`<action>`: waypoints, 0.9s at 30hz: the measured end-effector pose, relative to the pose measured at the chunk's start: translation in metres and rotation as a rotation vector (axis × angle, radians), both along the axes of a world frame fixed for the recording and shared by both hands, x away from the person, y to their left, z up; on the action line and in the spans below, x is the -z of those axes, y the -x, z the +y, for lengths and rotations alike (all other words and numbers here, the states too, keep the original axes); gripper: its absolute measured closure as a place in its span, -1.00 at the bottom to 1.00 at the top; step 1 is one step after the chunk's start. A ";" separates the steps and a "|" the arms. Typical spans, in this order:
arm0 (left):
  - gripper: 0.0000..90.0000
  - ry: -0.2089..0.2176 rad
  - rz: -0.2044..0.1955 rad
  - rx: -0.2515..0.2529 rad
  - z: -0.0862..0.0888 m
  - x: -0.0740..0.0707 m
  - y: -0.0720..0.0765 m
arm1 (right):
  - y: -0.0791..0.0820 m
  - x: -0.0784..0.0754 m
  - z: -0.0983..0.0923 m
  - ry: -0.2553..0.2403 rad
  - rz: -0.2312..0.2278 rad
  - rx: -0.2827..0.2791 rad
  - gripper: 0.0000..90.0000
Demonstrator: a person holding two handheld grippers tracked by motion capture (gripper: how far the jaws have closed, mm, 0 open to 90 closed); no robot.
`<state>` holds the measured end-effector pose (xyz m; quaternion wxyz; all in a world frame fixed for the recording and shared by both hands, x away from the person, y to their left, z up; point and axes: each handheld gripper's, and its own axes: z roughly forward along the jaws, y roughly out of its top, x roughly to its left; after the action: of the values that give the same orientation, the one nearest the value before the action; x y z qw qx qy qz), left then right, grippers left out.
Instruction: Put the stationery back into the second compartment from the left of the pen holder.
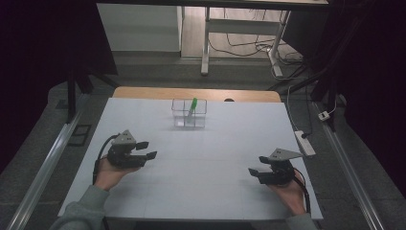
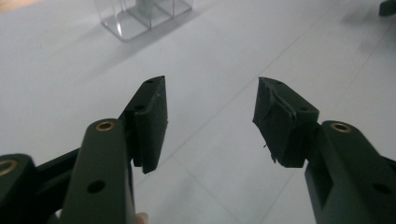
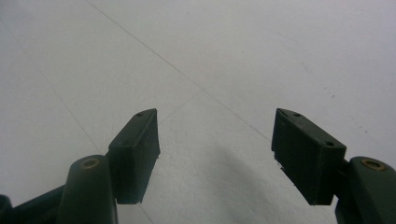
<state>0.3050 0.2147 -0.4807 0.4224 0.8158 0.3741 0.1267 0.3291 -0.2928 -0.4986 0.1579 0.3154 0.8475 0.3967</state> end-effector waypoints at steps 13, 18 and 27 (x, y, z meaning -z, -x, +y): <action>-0.12 0.002 0.049 -0.020 0.016 0.029 0.028 | 0.001 0.000 -0.005 0.017 -0.011 -0.005 -0.30; -0.14 -0.004 0.044 -0.028 0.017 0.030 0.028 | 0.001 0.000 -0.005 0.020 -0.011 -0.003 -0.30; -0.15 0.008 0.032 -0.043 0.020 0.029 0.027 | 0.001 0.000 -0.005 0.023 -0.013 -0.003 -0.30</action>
<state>0.2783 0.2346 -0.5101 0.4166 0.8078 0.3990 0.1211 0.3279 -0.2978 -0.4990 0.1666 0.3097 0.8514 0.3893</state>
